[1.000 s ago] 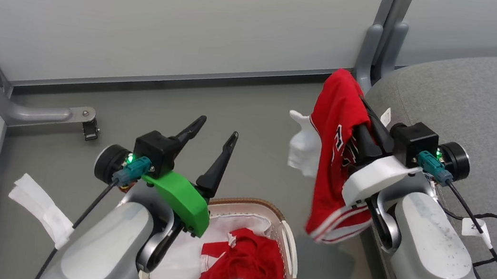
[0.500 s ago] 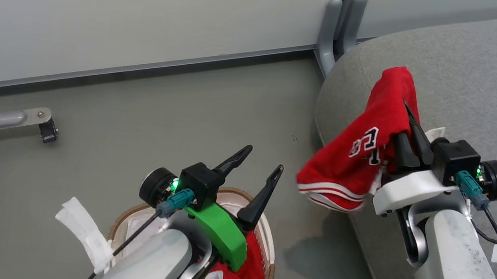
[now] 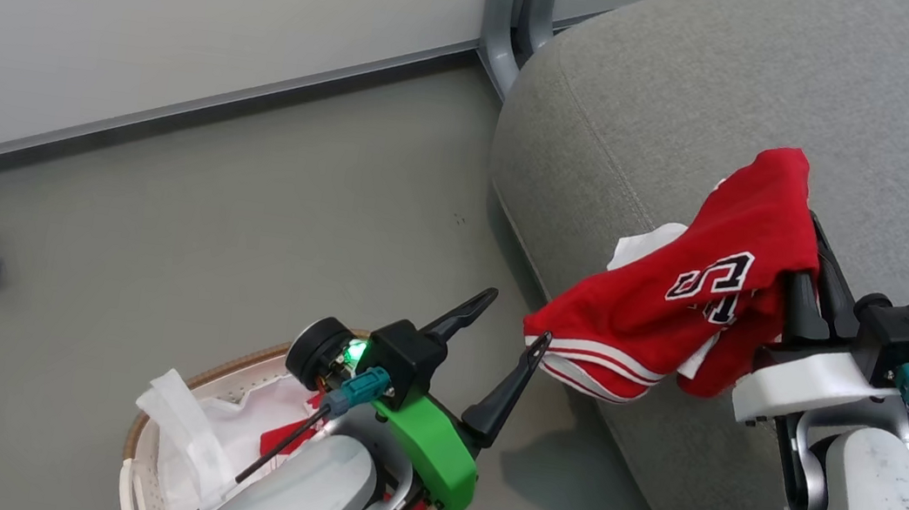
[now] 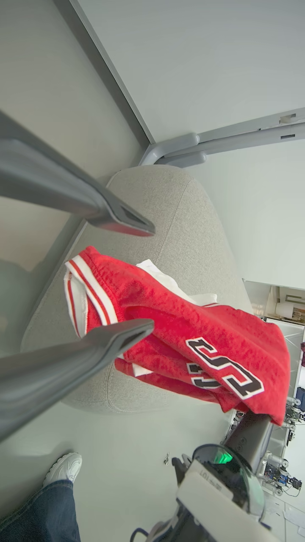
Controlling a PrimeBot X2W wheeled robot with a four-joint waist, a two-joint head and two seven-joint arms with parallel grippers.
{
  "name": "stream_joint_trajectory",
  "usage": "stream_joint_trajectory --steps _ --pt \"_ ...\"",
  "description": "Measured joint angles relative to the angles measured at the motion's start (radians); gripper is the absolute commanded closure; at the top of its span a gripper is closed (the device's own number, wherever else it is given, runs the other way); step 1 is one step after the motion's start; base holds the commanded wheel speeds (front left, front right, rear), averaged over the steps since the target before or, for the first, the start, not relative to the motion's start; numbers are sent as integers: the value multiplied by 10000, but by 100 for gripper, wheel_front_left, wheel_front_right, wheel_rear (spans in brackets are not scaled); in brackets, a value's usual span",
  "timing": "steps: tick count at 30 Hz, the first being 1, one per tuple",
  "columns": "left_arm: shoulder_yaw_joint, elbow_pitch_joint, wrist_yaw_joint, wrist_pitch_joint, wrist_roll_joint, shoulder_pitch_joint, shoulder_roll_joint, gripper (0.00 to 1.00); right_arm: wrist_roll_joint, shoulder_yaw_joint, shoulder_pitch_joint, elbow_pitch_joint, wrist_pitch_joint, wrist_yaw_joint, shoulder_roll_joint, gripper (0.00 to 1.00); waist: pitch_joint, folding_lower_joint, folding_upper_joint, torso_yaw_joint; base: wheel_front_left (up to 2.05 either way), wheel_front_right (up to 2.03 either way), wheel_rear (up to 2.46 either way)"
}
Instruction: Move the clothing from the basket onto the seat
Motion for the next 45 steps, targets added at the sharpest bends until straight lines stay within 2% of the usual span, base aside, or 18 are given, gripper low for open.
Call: stream_joint_trajectory --steps 11,17,25,30,36,39,45 --pt "-384 -274 63 121 351 -213 25 0 54 -267 107 -161 -2 0 4 100 625 0 0 -452 0 0 0" --pt "-456 -683 182 322 537 -459 297 0 54 -616 -731 -15 0 0 -178 100 1156 0 0 -460 0 0 0" --pt "-366 -1561 483 692 899 -843 988 0 77 -554 -3697 257 527 0 -1438 100 2324 0 0 -339 0 0 0" --pt "-251 -2422 713 984 1129 -1137 1444 0 44 -466 -5842 989 972 2 -2445 100 3241 1 0 -221 0 0 0" --pt "-125 -3595 1041 1356 1557 -1512 1906 0 6 -1085 -8072 1948 1499 2 -3703 100 4401 2 0 97 0 0 0" --pt "-140 -4071 1122 1488 1668 -1586 2071 0 -171 -1572 -8597 2556 1676 2 -4071 100 4938 2 0 314 0 0 0" --pt "-336 -4541 1185 1634 1783 -1628 2084 0 -552 -2615 -8960 3981 1618 2 -4385 100 5846 2 0 832 0 0 0"
